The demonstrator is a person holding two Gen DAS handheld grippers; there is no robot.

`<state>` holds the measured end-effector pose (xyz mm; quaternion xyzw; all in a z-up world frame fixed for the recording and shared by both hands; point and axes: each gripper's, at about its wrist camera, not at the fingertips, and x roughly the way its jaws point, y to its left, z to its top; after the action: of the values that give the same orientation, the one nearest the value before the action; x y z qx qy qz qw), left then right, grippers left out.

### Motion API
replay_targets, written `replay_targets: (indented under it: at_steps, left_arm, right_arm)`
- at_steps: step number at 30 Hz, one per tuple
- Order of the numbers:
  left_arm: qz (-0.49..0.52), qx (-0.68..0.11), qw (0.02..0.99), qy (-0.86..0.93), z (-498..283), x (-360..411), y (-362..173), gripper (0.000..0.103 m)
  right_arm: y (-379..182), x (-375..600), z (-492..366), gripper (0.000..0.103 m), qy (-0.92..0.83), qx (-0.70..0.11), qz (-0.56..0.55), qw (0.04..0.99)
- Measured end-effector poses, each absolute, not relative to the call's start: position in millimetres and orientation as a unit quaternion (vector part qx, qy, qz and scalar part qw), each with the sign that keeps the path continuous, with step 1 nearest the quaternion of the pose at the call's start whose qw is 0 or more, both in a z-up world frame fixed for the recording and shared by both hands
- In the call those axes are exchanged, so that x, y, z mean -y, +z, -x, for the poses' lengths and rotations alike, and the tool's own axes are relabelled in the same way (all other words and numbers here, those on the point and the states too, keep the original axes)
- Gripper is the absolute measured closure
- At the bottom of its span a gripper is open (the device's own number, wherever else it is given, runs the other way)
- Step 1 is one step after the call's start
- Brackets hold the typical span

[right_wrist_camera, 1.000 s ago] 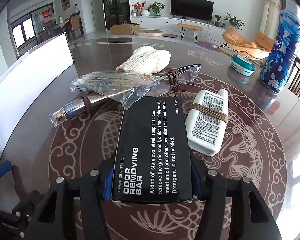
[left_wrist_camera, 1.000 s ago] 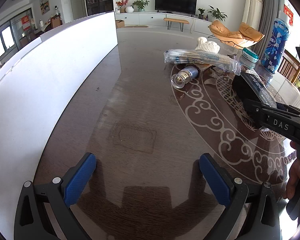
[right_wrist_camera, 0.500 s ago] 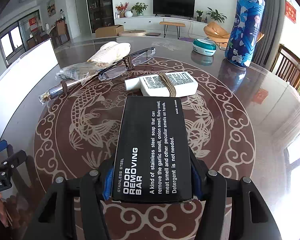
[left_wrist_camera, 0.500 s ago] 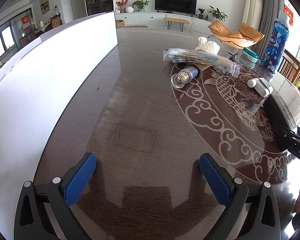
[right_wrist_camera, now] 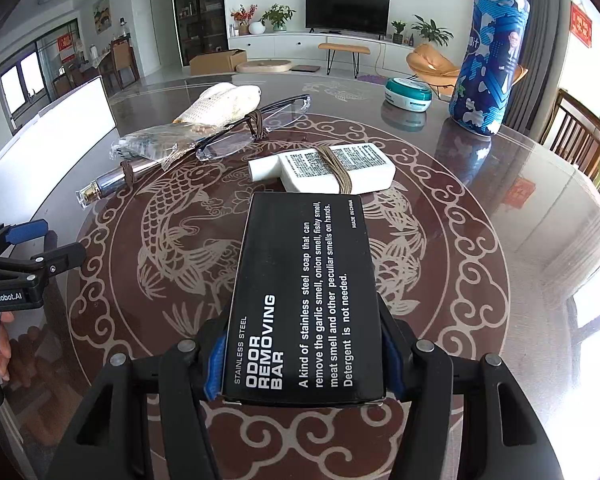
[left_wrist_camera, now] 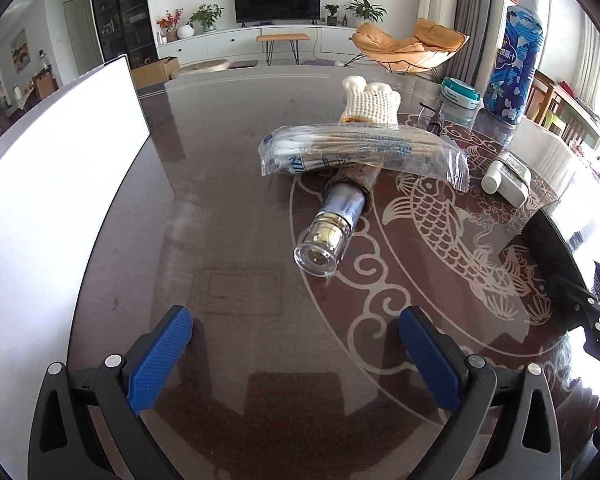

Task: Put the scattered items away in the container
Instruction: 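Grasp the gold-and-blue cosmetic tube with the left gripper and lift it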

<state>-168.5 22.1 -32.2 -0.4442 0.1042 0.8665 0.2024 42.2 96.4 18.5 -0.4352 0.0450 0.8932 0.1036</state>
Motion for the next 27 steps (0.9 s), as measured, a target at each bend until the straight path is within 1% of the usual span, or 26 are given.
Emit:
replay_targets:
  at_steps: [3,8,11,12,13,14,15,16,17,22,27]
  left_arm:
    - [0.443,-0.110,0.214,0.864,189.3,-37.9,-31.7,0.000]
    - [0.446,-0.097,0.188,0.870,214.2,-64.4,-31.1,0.000]
    - [0.444,-0.112,0.212,0.863,219.4,-78.4,-30.5,0.000]
    - [0.441,-0.114,0.216,0.864,218.5,-79.8,-29.6,0.002]
    - [0.435,-0.113,0.215,0.867,216.1,-79.3,-27.6,0.016]
    - [0.430,-0.111,0.211,0.871,213.3,-77.8,-25.1,0.036]
    - [0.428,-0.108,0.206,0.873,210.8,-75.1,-22.5,0.048]
    - [0.429,-0.104,0.202,0.874,208.8,-72.3,-20.4,0.070]
    - [0.432,-0.102,0.198,0.874,206.9,-69.6,-19.2,0.074]
    - [0.425,-0.089,0.184,0.882,172.2,-53.6,-19.4,0.075]
    - [0.422,-0.080,0.168,0.887,101.6,-30.2,-19.3,0.075]
  right_arm:
    - [18.6,-96.4,-42.5,0.043,0.893,-0.045,0.435,0.104]
    - [18.7,-96.1,-42.5,0.043,0.893,-0.045,0.435,0.104]
    - [18.7,-96.0,-42.6,0.043,0.893,-0.045,0.435,0.104]
    - [18.7,-96.0,-42.6,0.043,0.893,-0.045,0.435,0.104]
    - [18.7,-95.9,-42.7,0.043,0.893,-0.045,0.435,0.104]
    - [18.7,-95.9,-42.7,0.043,0.893,-0.045,0.435,0.104]
    - [18.7,-95.9,-42.7,0.043,0.893,-0.045,0.435,0.104]
    - [18.7,-95.8,-42.7,0.043,0.893,-0.045,0.435,0.104]
    - [18.7,-95.8,-42.7,0.043,0.893,-0.045,0.435,0.104]
    - [18.8,-95.8,-42.8,0.043,0.893,-0.045,0.435,0.103]
    - [18.9,-96.6,-42.7,0.043,0.893,-0.046,0.435,0.103]
